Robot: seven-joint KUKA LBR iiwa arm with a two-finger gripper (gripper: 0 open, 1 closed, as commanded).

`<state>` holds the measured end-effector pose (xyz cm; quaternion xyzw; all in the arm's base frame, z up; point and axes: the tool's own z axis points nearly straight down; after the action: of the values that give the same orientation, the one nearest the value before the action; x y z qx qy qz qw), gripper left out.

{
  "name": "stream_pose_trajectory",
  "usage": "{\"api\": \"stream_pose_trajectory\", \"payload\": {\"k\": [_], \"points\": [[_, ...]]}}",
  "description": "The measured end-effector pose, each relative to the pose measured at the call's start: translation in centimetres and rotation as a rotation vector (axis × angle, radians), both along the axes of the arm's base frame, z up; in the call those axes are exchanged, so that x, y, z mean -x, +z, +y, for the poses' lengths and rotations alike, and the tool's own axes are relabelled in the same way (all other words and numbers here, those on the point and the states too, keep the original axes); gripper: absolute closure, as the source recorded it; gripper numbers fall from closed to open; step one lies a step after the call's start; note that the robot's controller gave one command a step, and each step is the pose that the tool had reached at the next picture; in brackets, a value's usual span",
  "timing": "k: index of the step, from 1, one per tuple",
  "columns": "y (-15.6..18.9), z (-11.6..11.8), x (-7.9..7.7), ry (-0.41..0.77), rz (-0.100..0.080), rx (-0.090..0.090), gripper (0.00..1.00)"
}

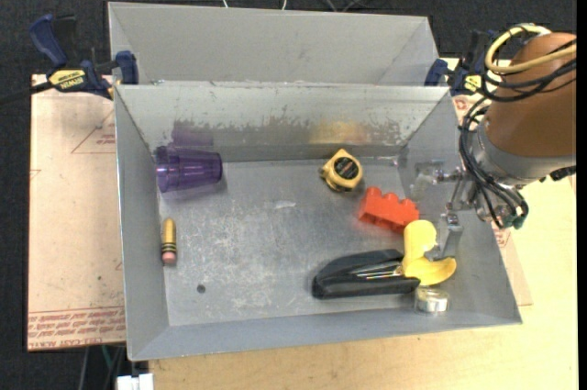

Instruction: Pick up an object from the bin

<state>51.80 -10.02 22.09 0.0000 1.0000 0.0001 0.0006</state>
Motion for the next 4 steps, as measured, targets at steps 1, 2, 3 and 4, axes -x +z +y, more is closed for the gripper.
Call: {"api": "stream_pose_trajectory", "payload": {"k": [1, 2, 3, 4], "points": [[-0.4, 0.7, 0.0, 0.063, -0.002, 0.002, 0.0], [-1.6, 1.4, 0.5, 0.369, -0.002, -0.001, 0.0], [-2.8, 3.1, -0.8, 0.384, -0.002, 0.001, 0.0], [-3.5, 4.6, -0.9, 0.56, -0.002, 0.002, 0.0]]}}
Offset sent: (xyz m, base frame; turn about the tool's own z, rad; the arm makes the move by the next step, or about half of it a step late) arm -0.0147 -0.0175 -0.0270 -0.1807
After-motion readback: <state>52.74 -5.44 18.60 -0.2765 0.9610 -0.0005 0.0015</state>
